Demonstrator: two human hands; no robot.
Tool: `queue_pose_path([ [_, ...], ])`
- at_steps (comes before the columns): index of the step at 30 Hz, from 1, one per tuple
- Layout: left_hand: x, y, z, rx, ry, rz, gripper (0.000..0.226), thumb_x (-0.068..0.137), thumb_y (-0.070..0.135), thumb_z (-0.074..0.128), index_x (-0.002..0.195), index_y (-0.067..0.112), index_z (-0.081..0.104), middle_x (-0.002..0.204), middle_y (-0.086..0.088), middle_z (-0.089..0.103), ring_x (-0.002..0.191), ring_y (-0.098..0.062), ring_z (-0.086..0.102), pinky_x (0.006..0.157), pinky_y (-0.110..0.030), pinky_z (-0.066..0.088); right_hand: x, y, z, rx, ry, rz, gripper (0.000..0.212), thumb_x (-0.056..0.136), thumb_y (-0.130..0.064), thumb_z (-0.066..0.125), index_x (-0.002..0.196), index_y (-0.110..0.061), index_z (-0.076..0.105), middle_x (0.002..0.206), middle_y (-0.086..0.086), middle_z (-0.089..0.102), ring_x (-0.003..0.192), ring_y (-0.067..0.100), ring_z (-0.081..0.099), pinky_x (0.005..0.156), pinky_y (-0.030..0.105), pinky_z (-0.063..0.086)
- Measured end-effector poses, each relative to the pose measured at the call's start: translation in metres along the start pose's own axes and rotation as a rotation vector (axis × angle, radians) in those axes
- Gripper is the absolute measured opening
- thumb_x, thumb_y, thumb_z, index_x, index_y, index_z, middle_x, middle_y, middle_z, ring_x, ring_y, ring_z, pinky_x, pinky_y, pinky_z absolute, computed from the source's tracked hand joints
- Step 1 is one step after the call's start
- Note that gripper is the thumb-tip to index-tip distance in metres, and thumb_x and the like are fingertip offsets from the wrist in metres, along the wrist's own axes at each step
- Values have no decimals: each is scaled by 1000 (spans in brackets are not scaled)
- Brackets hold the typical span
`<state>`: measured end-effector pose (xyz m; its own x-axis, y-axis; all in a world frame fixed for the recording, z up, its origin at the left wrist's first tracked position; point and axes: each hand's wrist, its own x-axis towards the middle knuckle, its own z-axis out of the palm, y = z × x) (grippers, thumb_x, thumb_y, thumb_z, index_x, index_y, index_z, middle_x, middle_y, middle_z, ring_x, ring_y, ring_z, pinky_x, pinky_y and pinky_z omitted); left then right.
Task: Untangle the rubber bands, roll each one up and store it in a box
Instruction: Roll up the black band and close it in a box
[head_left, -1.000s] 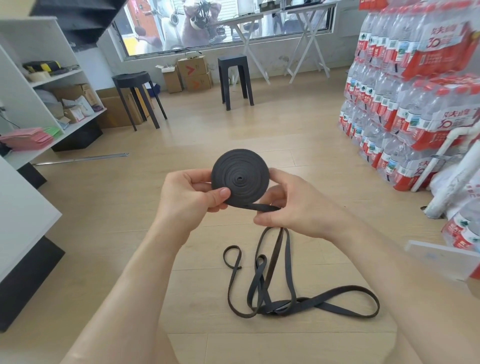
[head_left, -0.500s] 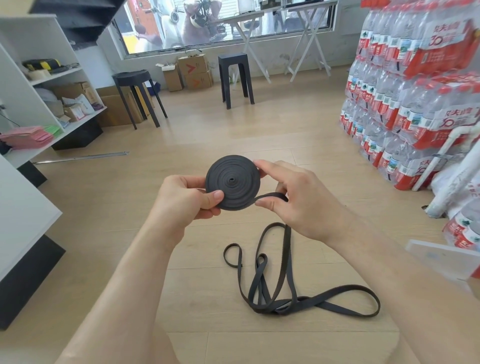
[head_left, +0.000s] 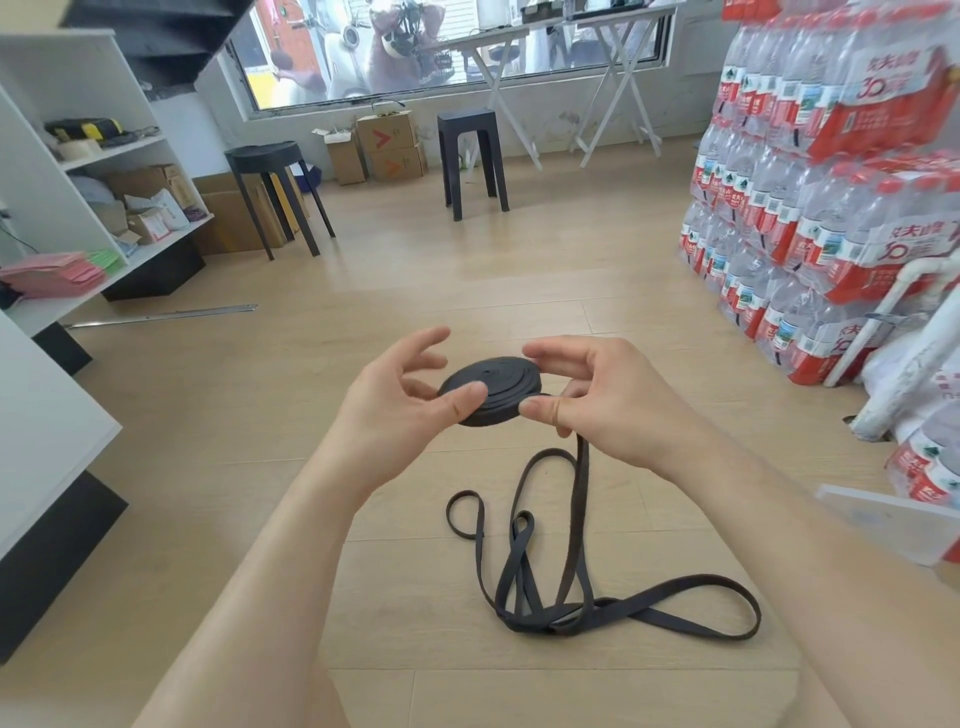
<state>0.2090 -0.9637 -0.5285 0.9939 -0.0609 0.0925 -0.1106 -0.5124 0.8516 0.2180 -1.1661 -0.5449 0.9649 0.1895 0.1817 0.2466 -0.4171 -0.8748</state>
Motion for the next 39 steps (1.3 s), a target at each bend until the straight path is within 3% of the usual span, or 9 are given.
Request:
queue_pose_path([
  [4,-7,0,16,407,18,395,57,66,34,83,118,44,61,126,19,50,111,-6,42,94,-25,37,5,5,-1,190,37,143,44,76,-15,81,117,-16,64,111,3,71,48,12,55,64,25,51],
  [6,-6,1,22,519,145,527,38,73,34,78,110,36,69,112,15,63,100,-12,51,85,-31,45,4,5,-2,245,21,172,38,77,-14,80,111,-12,64,98,6,75,48,12,52,62,25,48],
  [9,-7,5,21,525,249,568,21,76,35,67,95,29,75,85,13,73,78,-18,64,66,-36,53,0,2,-5,243,-52,208,30,79,-20,79,104,-14,64,84,9,76,48,9,54,61,23,42],
  [11,-8,6,21,491,259,501,21,76,33,65,92,27,76,78,7,74,73,-22,65,65,-39,53,-1,2,-7,212,-107,250,24,80,-24,77,98,-14,64,77,5,75,53,8,60,60,20,39],
  [14,-8,9,19,358,258,309,15,80,23,71,93,25,77,83,2,75,82,-21,66,77,-34,51,-1,2,-11,198,-164,284,13,83,-24,74,86,-13,67,80,2,76,63,9,69,56,20,37],
  [23,-4,9,15,168,216,117,14,80,11,73,90,20,77,71,19,67,74,-3,65,77,-20,52,-4,0,-14,268,-242,302,6,91,-16,66,85,-17,65,85,8,74,70,9,70,62,26,39],
  [28,2,1,12,-31,193,5,16,80,10,73,90,23,75,81,5,74,78,-13,70,83,-40,57,-4,2,-19,331,-247,324,9,89,-15,68,94,-16,61,74,4,71,66,16,69,50,19,37],
  [34,1,4,10,-194,222,-60,22,83,8,70,78,29,69,77,3,72,76,-18,68,76,-46,59,-5,1,-14,404,-199,259,10,90,-7,65,85,-16,63,76,1,67,66,18,70,45,17,35],
  [39,-1,7,8,-305,226,-116,9,85,8,68,89,14,71,81,-6,72,76,-20,67,73,-46,59,-4,1,-8,333,-151,190,8,90,-14,67,84,-20,65,75,-2,68,66,19,71,49,17,40],
])
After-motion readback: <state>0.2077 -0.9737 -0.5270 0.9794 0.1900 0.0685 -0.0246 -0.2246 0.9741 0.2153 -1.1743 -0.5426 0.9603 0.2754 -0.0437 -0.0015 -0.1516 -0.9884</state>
